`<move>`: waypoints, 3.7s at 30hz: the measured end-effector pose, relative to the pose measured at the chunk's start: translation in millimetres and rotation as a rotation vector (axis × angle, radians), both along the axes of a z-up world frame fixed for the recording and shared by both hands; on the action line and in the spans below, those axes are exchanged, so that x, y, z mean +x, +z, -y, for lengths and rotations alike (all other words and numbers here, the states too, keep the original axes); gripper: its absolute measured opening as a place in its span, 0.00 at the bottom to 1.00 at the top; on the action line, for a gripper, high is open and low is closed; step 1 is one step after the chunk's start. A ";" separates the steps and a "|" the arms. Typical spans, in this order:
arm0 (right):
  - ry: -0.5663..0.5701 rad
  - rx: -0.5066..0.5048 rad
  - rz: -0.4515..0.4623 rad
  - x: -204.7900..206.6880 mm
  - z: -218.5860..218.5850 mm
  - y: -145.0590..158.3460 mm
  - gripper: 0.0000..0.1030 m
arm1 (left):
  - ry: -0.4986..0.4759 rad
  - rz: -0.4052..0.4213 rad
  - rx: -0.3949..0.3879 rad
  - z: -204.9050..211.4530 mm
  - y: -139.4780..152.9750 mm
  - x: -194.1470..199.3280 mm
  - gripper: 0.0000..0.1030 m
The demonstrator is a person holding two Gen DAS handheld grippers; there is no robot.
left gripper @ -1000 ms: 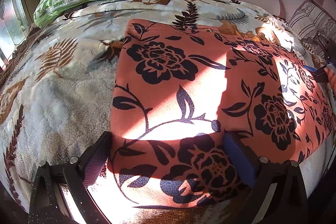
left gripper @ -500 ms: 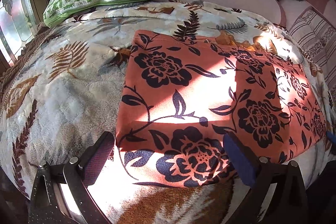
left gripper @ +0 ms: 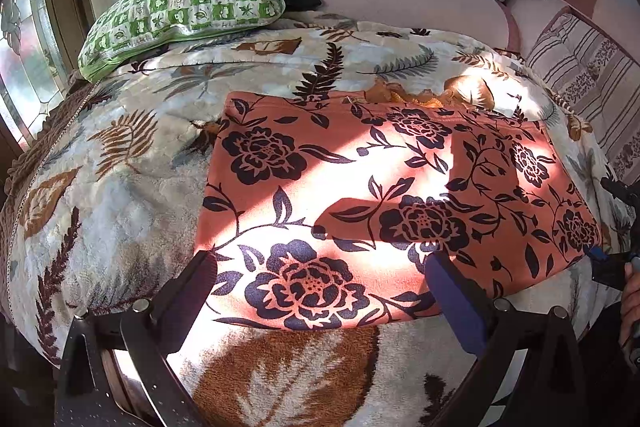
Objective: Fold small clothes
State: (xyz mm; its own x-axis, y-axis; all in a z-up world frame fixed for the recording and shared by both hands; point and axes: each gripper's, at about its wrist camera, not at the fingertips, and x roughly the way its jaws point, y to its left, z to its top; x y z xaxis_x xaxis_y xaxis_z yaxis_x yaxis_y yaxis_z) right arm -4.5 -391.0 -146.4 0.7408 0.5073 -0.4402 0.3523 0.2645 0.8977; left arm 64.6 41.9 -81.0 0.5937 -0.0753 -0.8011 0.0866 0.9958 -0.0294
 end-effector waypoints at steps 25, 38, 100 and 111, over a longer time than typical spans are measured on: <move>0.086 -0.256 -0.042 28.5 -15.4 4.9 0.81 | 0.004 -0.108 0.078 65.7 -49.8 73.7 1.00; 0.093 -0.251 -0.040 28.0 -14.3 4.3 0.81 | 0.002 -0.089 0.075 63.8 -54.1 72.0 1.00; 0.642 -0.607 0.263 58.3 -285.0 60.8 0.85 | 0.163 0.029 -0.394 -98.4 -24.5 7.1 1.00; 0.549 -0.519 0.240 46.8 -235.3 53.5 0.85 | 0.116 0.198 -0.344 -82.9 32.4 -10.2 0.14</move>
